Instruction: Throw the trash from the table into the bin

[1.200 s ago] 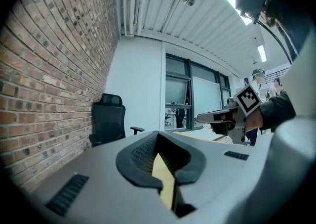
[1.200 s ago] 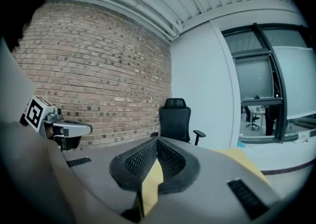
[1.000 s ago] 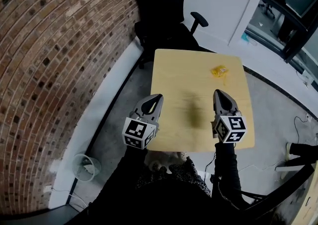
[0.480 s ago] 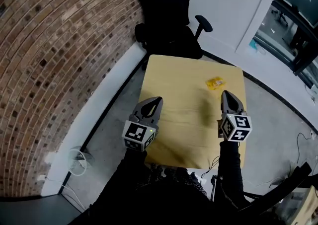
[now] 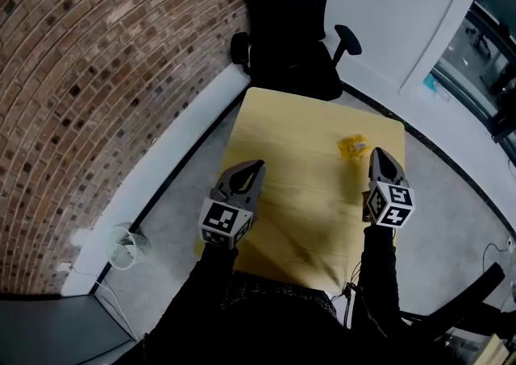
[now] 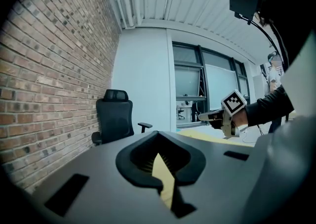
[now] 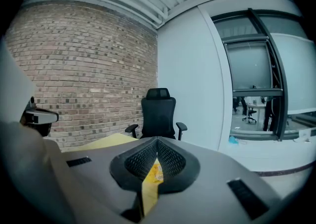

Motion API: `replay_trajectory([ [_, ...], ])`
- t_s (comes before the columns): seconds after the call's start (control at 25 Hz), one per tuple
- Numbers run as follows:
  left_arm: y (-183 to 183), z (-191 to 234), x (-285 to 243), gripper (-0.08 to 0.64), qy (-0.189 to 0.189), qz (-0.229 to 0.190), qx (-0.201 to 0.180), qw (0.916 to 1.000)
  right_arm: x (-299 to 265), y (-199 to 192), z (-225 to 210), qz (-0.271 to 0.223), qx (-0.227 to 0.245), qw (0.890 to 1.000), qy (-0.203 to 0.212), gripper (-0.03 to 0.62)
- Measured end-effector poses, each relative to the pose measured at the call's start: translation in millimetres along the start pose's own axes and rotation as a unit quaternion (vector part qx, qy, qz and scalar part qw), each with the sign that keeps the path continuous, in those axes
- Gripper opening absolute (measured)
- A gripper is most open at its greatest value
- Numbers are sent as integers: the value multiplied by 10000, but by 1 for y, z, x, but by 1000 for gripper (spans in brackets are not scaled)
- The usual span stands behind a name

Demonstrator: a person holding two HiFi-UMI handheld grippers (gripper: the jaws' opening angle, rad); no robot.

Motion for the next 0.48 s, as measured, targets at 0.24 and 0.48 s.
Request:
replay_trajectory([
  [0.24, -1, 0, -6, 6, 147, 40, -6, 9999, -21, -11, -15, 65, -191, 9998, -89, 33],
  [0.48, -7, -1, -6, 6, 252, 165, -15, 9995, -52, -40, -37, 616, -926, 9932, -339, 261],
])
Point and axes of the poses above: the fingertips, and each gripper's own axes: x backward along the fingers, z to its left, y out of its top, the point moved 4 cm from there along x, backward along the fingers, and after that the axes turned 4 degrees about z, right-handed, at the moved point
